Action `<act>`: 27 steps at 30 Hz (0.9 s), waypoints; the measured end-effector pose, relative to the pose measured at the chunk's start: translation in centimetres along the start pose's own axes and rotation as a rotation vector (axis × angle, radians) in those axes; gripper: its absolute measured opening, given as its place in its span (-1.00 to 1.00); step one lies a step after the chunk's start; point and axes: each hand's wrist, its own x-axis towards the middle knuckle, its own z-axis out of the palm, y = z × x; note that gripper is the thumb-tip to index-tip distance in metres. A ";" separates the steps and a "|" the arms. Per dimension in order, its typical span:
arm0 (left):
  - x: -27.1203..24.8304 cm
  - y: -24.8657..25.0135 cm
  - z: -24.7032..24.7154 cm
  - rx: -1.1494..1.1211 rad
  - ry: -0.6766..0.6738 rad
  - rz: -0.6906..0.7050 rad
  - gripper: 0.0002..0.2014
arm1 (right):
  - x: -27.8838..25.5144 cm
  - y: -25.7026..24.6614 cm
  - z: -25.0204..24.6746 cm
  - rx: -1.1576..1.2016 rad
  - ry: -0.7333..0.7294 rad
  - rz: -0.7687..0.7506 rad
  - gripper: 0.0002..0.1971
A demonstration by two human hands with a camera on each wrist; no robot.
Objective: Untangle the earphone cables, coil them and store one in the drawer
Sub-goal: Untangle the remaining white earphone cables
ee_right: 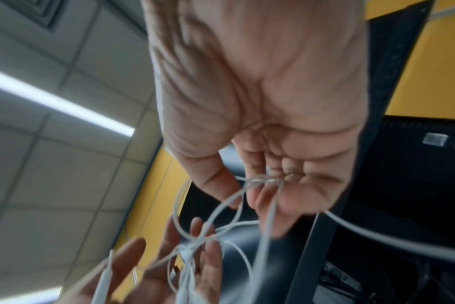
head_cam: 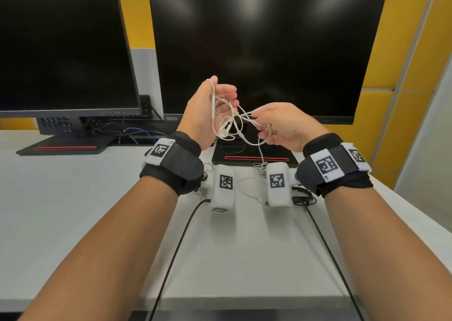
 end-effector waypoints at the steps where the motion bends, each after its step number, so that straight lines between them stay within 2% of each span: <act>1: 0.1 -0.1 -0.2 -0.043 0.010 0.044 -0.66 | 0.1 0.1 -0.2 0.105 0.016 -0.027 -0.75; 3: 0.2 -0.4 -0.5 -0.133 0.027 0.126 -0.69 | 0.3 0.3 -0.6 0.278 0.052 -0.092 -0.77; 5: 0.2 -0.7 -0.7 -0.200 0.014 0.166 -0.64 | 0.6 0.4 -0.8 0.340 0.117 -0.147 -0.74; 8: 0.0 -1.3 -0.8 -0.268 -0.047 0.184 -0.59 | 1.0 0.4 -0.6 0.382 0.192 -0.209 -0.80; 11: -0.3 -1.3 -0.5 -0.272 -0.064 0.172 -0.42 | 0.8 0.6 -0.5 0.460 0.199 -0.266 -0.85; 12: -0.4 -1.1 -0.4 -0.200 -0.032 0.156 -0.43 | 0.8 0.8 -0.5 0.496 0.203 -0.297 -0.84; 14: -0.7 -1.0 -0.4 0.111 0.030 0.123 -0.63 | 0.6 1.1 -0.7 0.534 0.227 -0.378 -0.84; 16: -1.0 -1.1 -0.6 0.388 -0.036 0.077 -0.88 | 0.5 0.9 -1.0 0.591 0.262 -0.463 -0.75; 17: -1.2 -1.2 -0.7 0.471 -0.080 0.031 -0.88 | 0.4 0.8 -1.2 0.638 0.276 -0.497 -0.71; 19: -1.3 -1.3 -1.0 0.583 -0.119 -0.065 -0.70 | 0.2 0.3 -1.6 0.782 0.270 -0.535 -0.67; 21: -1.5 -0.9 -1.1 0.676 -0.156 -0.123 -0.62 | 0.0 -0.1 -1.9 0.935 0.238 -0.539 -0.64; 22: -1.6 -0.8 -1.1 0.727 -0.183 -0.141 -0.65 | -0.2 -0.2 -2.0 0.987 0.219 -0.538 -0.64; 25: -1.7 -0.6 -1.2 0.909 -0.229 -0.152 -0.90 | -0.5 -0.2 -1.9 1.049 0.167 -0.536 -0.67; 27: -1.5 -0.8 -1.5 0.930 -0.215 -0.125 -0.92 | -0.6 -0.2 -1.9 1.003 0.150 -0.522 -0.69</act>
